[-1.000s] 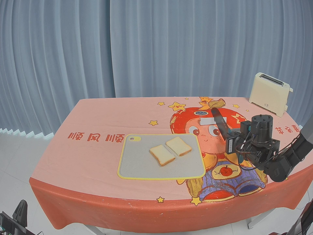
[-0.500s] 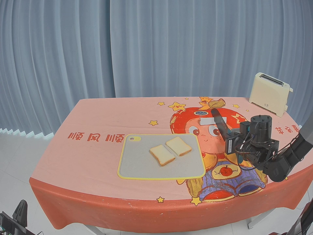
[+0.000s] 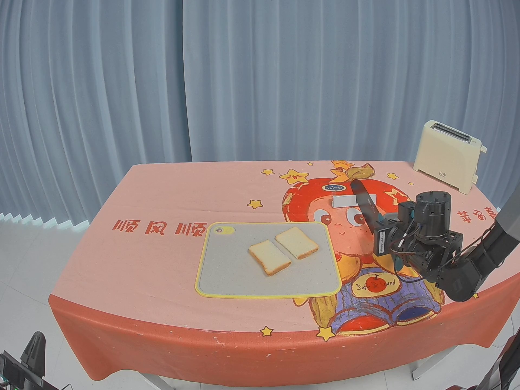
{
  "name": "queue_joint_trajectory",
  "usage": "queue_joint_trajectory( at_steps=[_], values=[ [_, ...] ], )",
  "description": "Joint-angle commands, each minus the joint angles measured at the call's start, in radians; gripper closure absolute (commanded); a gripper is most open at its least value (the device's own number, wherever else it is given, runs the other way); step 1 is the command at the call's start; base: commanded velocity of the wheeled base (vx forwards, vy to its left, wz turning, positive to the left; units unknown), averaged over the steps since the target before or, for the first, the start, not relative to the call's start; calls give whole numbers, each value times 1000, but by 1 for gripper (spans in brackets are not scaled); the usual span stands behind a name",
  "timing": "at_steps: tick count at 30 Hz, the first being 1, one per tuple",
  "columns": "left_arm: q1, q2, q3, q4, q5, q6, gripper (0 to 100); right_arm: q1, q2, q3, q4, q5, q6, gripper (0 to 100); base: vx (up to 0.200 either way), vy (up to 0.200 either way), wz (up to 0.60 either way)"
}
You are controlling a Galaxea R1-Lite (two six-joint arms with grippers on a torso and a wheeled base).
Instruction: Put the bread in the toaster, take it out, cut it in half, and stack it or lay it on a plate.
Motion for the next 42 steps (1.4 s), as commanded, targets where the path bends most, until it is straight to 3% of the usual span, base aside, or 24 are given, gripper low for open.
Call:
queue_joint_trajectory(
  at_steps=[1, 26, 27, 42],
  values=[
    [0, -16, 13, 0, 0, 0, 100, 0, 3, 0, 1, 0, 0, 100, 0, 0, 0],
    [0, -16, 13, 0, 0, 0, 100, 0, 20, 2, -33, 0, 0, 100, 0, 0, 0],
    [0, -16, 13, 0, 0, 0, 100, 0, 19, 2, -33, 0, 0, 0, 0, 0, 0],
    [0, -16, 13, 0, 0, 0, 100, 1, 13, -1, -36, 0, 2, 0, 0, 0, 0]
  ],
)
